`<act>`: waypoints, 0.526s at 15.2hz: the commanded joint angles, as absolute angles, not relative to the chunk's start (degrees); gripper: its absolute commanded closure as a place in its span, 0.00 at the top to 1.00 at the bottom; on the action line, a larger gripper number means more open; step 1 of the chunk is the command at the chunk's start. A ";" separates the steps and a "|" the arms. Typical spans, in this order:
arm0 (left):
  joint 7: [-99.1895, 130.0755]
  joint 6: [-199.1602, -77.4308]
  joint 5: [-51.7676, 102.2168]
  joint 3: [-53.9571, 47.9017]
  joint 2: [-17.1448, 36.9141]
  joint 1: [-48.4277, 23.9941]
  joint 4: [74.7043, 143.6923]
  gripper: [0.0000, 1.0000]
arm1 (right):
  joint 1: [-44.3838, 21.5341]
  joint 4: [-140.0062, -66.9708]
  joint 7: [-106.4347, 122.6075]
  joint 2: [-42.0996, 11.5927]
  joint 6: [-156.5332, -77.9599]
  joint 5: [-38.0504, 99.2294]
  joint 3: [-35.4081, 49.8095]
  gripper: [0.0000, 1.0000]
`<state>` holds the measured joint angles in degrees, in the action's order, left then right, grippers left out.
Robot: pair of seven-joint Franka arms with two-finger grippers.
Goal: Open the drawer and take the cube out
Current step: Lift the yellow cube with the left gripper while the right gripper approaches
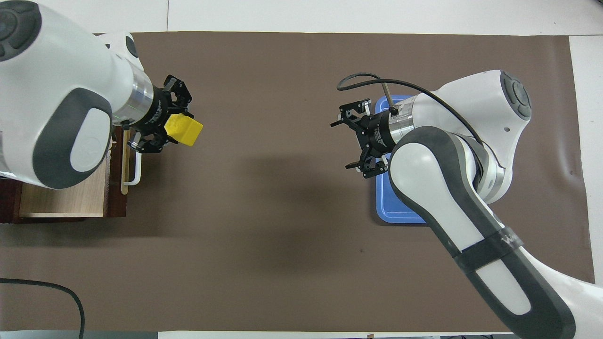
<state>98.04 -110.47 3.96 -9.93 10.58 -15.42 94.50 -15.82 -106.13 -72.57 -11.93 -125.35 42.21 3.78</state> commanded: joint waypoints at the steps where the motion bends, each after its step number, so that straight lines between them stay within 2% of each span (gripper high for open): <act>1: 113.77 -118.19 4.92 -8.79 8.26 -20.64 101.67 0.09 | -18.28 -107.84 -77.77 -11.87 -130.41 45.86 3.69 1.00; 5: 125.49 -122.16 4.92 -8.96 8.52 -24.24 104.06 0.08 | -18.63 -110.74 -77.78 -11.34 -130.34 48.87 3.78 1.00; 8: 125.77 -125.31 6.67 -9.05 8.70 -26.01 104.06 0.07 | -19.25 -110.04 -77.61 -13.88 -131.13 51.68 3.78 1.00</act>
